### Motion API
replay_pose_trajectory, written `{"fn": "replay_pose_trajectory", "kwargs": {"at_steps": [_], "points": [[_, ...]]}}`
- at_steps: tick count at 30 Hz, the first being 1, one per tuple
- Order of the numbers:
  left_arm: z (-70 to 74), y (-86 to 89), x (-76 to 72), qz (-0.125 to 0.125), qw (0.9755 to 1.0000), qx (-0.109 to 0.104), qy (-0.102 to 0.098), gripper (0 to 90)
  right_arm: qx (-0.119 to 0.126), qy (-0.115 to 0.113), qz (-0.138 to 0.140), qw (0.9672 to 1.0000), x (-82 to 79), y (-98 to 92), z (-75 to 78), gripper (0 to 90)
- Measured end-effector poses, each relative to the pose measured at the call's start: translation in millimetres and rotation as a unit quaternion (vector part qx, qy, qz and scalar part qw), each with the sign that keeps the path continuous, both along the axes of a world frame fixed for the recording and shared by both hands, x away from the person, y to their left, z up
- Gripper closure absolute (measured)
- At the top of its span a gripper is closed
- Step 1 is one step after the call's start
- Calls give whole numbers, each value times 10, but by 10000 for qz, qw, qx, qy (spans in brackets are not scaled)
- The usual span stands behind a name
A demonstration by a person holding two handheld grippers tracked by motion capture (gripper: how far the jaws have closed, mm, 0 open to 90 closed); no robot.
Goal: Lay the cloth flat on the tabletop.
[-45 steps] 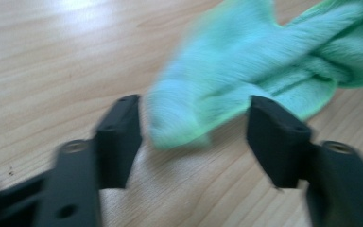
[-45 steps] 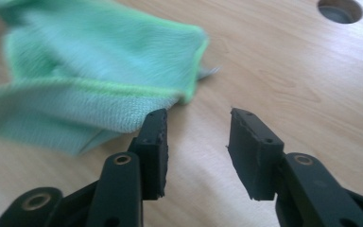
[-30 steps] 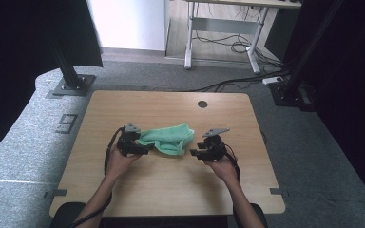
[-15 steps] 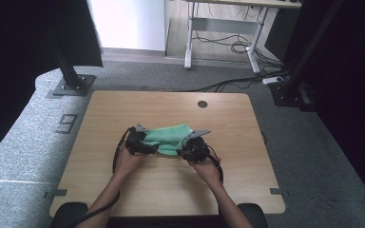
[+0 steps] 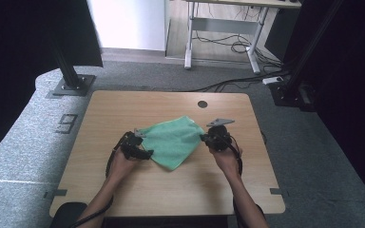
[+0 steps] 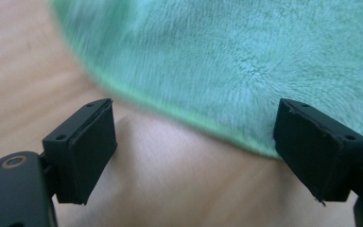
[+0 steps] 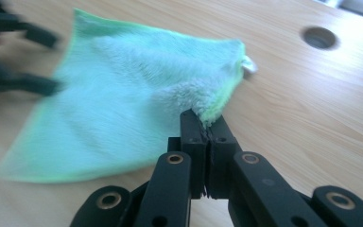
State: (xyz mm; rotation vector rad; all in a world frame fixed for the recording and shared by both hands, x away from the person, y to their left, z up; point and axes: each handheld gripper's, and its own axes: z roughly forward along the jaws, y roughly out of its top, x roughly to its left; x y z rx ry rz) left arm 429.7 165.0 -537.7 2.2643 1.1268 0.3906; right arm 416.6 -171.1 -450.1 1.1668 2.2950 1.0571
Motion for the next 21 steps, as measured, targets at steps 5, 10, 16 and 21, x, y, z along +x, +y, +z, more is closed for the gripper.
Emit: {"fn": "replay_pose_trajectory", "kwargs": {"at_steps": [5,10,16,21], "points": [[3,9,-143,-250,9996,-125,29,136,-117,381,-305,9987,183,-184,-249,625],[158,61,-21,-86,9988,-461,-136,119,137,407,-423,9982,89,-212,-371,425],[94,98,230,249,9991,-228,-267,119,3,413,-217,9989,-88,-7,-518,340],[-41,124,220,339,9991,-80,-227,115,-138,551,-83,9983,-188,213,-749,314]]}}
